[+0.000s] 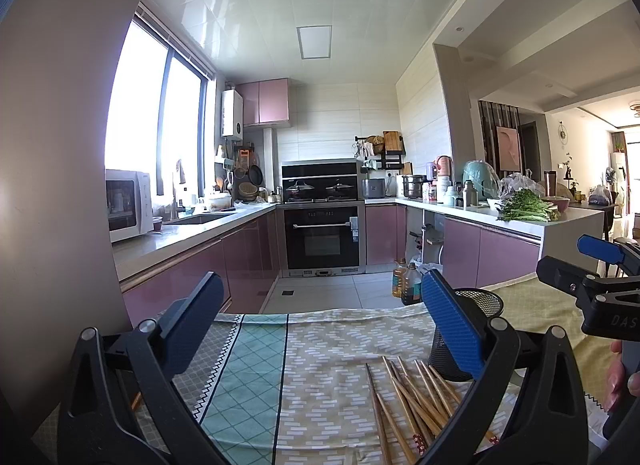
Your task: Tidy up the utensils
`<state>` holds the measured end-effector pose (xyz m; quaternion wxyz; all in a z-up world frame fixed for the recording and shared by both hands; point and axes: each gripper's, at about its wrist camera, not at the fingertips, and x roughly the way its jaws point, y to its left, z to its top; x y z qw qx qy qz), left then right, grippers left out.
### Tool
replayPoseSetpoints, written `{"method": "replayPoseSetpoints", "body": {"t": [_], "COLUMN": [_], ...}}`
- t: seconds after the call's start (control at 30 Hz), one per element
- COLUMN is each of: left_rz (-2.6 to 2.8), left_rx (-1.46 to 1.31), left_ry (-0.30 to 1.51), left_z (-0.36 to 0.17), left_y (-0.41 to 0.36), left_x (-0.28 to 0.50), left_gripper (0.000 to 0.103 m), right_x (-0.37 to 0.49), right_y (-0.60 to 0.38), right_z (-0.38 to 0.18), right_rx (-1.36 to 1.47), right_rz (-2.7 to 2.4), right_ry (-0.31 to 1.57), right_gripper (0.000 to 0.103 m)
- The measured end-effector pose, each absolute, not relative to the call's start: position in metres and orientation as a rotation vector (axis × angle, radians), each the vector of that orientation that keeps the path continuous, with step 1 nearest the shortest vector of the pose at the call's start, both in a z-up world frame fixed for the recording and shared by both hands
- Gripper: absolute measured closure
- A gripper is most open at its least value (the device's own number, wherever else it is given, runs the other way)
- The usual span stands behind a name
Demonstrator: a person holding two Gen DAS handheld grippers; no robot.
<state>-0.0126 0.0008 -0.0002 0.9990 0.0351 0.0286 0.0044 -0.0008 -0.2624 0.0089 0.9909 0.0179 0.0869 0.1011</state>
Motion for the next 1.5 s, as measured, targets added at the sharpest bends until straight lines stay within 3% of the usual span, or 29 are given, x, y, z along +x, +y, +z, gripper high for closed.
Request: {"method": "replayPoseSetpoints", "body": {"t": [0.37, 0.6, 0.67, 0.73, 0.87, 1.0, 1.27, 1.5], "left_rz": [-0.002, -0.064, -0.082, -0.112, -0.143, -0.188, -0.279, -0.306], "left_rx": [0.083, 0.153, 0.186, 0.201, 0.255, 0.259, 0.238, 0.209], "left_ry": [0.091, 0.286, 0.366, 0.451, 0.599, 0.699, 0.835, 0.876], "left_z": [-0.005, -0.023, -0.034, -0.046, -0.073, -0.09, -0.109, -0.114], "left_y": [-0.003, -0.011, -0.013, -0.014, -0.015, -0.015, -0.019, -0.02], "left_x": [-0.007, 0.022, 0.033, 0.045, 0.066, 0.077, 0.095, 0.109], "left_gripper": [0.006, 0.006, 0.006, 0.006, 0.016, 0.031, 0.057, 0.066], "right_x": [0.006, 0.034, 0.04, 0.047, 0.063, 0.074, 0.082, 0.09], "right_y": [-0.259, -0.238, -0.232, -0.227, -0.223, -0.22, -0.213, -0.209], "right_z": [0.007, -0.026, -0.04, -0.054, -0.077, -0.092, -0.097, -0.097], "right_rx": [0.026, -0.042, -0.07, -0.091, -0.094, -0.084, -0.097, -0.117], "right_rz": [0.238, 0.377, 0.39, 0.4, 0.413, 0.414, 0.425, 0.425], "right_ry": [0.221, 0.497, 0.568, 0.645, 0.764, 0.834, 0.885, 0.891], "right_gripper": [0.007, 0.007, 0.01, 0.02, 0.044, 0.057, 0.066, 0.075]}}
